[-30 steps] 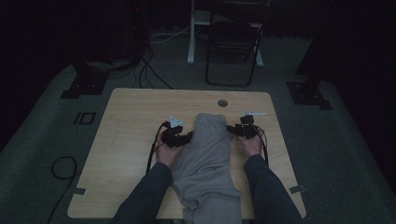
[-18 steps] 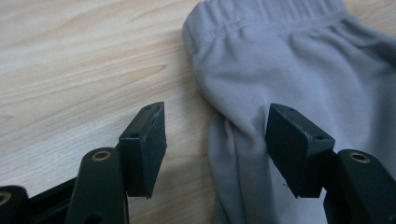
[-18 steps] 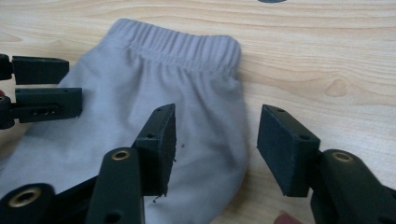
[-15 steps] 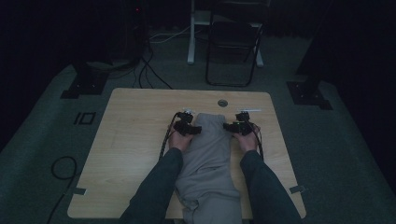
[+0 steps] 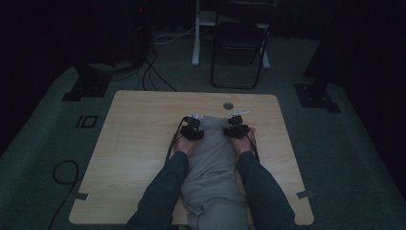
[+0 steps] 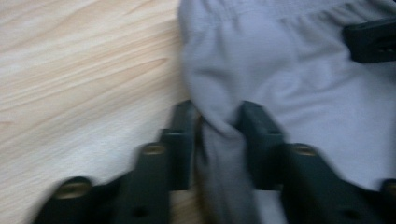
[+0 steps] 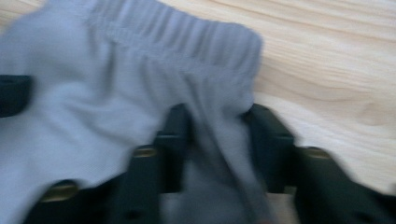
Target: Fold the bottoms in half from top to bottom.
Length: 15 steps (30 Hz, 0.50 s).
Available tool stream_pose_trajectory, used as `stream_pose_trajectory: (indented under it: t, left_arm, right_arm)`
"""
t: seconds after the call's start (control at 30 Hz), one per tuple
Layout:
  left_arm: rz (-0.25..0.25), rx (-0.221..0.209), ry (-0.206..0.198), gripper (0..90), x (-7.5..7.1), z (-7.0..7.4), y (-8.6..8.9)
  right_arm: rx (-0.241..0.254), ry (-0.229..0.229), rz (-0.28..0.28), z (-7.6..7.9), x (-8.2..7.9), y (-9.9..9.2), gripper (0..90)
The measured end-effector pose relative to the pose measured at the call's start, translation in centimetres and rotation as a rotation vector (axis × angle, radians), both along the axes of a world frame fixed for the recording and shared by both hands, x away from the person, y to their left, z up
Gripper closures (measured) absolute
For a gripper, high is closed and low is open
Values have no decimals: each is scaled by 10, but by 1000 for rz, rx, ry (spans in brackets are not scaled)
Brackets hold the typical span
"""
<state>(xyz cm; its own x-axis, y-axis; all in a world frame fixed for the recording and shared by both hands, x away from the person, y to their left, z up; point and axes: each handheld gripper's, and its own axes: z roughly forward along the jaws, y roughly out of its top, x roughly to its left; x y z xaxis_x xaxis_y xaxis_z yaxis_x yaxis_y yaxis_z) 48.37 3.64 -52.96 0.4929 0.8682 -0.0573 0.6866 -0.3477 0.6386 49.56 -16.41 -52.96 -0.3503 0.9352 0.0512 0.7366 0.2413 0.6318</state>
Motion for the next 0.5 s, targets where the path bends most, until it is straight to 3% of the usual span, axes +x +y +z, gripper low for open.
stream_pose_trajectory:
  t: [0.1, 0.17, 0.23, 0.27, 0.3, 0.33, 0.43, 0.5]
  left_arm:
    - [-11, 12, 18, 847, 0, 2, -2]
    - [-23, 35, 22, 860, 2, 8, -1]
    - [-32, 38, 6, 863, 2, 12, 0]
    - [-32, 38, 6, 863, 2, 12, 0]
    - [-27, 22, -49, 864, 7, 35, 3]
    - [-27, 22, -49, 864, 7, 35, 3]
    - [-19, -11, -120, 864, 10, 65, 2]
    - [-16, -28, -159, 863, 11, 83, 2]
  right_arm:
    - [52, 36, -8, 1, -1, 1, 844]
    - [88, 62, -19, 2, 1, -4, 858]
    - [104, 57, -24, 4, 1, -8, 860]
    - [125, 46, -26, 7, 1, -12, 860]
    - [156, 8, -23, 20, 2, -19, 861]
    - [166, -13, -21, 27, 3, -21, 861]
    - [164, -57, -16, 44, 6, -23, 861]
    - [183, -127, -17, 73, 7, -25, 861]
